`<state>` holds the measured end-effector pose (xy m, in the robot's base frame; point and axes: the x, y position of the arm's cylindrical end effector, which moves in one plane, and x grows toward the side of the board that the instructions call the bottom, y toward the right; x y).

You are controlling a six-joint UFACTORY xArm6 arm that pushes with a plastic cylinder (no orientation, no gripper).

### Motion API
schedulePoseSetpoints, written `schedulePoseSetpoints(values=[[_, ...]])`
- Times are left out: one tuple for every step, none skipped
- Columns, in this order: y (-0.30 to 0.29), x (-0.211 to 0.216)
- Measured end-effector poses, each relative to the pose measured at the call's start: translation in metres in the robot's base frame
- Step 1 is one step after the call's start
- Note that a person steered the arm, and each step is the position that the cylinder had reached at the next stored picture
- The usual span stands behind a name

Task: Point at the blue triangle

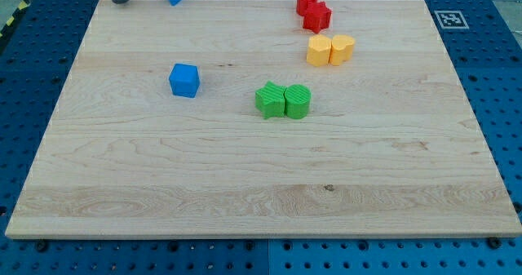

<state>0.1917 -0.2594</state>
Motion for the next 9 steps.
schedulePoseSetpoints(values=[[0.001,-0.001],[0.003,-0.001],[0.017,-0.001],[0.028,-0.001],[0.038,0.000],[0.039,0.000],[0.033,0.000],[0.024,0.000],[0.026,0.000]])
